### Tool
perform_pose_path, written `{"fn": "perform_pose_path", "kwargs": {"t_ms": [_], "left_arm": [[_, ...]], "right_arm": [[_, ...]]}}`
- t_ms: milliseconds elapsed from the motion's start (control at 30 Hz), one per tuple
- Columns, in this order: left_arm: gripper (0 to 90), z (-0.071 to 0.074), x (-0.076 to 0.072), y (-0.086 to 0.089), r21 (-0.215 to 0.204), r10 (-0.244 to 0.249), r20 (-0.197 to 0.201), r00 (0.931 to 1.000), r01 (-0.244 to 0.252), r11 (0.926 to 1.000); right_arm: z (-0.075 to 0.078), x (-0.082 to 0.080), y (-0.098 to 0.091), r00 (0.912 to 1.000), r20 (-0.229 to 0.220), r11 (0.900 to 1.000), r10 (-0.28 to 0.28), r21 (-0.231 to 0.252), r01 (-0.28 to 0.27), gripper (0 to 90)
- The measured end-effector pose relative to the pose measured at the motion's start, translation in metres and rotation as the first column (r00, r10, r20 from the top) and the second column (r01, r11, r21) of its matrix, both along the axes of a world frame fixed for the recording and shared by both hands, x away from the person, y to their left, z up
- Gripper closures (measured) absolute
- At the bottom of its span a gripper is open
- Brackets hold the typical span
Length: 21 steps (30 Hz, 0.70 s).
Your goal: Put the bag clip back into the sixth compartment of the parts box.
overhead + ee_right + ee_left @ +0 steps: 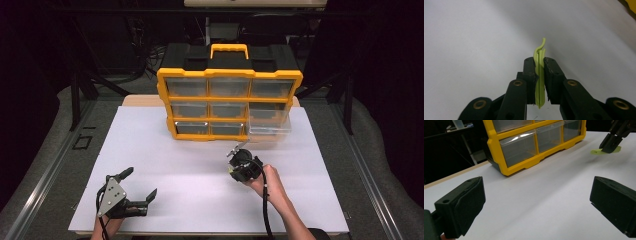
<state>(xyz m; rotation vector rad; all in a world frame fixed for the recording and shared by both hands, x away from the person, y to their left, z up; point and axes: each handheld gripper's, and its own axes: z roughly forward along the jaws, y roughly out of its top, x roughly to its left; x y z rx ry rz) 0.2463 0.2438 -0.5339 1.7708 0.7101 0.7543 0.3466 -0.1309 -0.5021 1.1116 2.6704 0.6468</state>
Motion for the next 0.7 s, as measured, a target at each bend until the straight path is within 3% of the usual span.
{"fn": "perform_pose_path", "kwargs": {"t_ms": [167,200,333,700], "left_arm": [[0.0,0.000,0.001,0.000,-0.002,-0.003,-0.002,1.0000,0.003,1.0000],[0.0,0.000,0.001,0.000,-0.001,-0.005,-0.002,1.0000,0.005,1.0000],[0.0,0.000,0.000,0.000,0.004,-0.006,-0.005,1.0000,0.007,1.0000],[0.0,-0.002,0.002,-0.001,0.008,0.006,-0.016,0.9998,-0.006,0.9999]], "right_arm": [[0.003,-0.003,-0.003,0.9999,0.016,0.9998,-0.004,-0.022,0.004,80.2],[0.003,-0.003,-0.005,0.9999,0.012,1.0000,0.005,0.002,-0.005,80.2],[0.006,-0.005,-0.012,0.9997,0.024,0.9999,-0.004,0.016,0.004,80.2],[0.009,-0.014,-0.029,0.9994,0.031,0.9998,-0.017,0.009,0.017,80.3]]}}
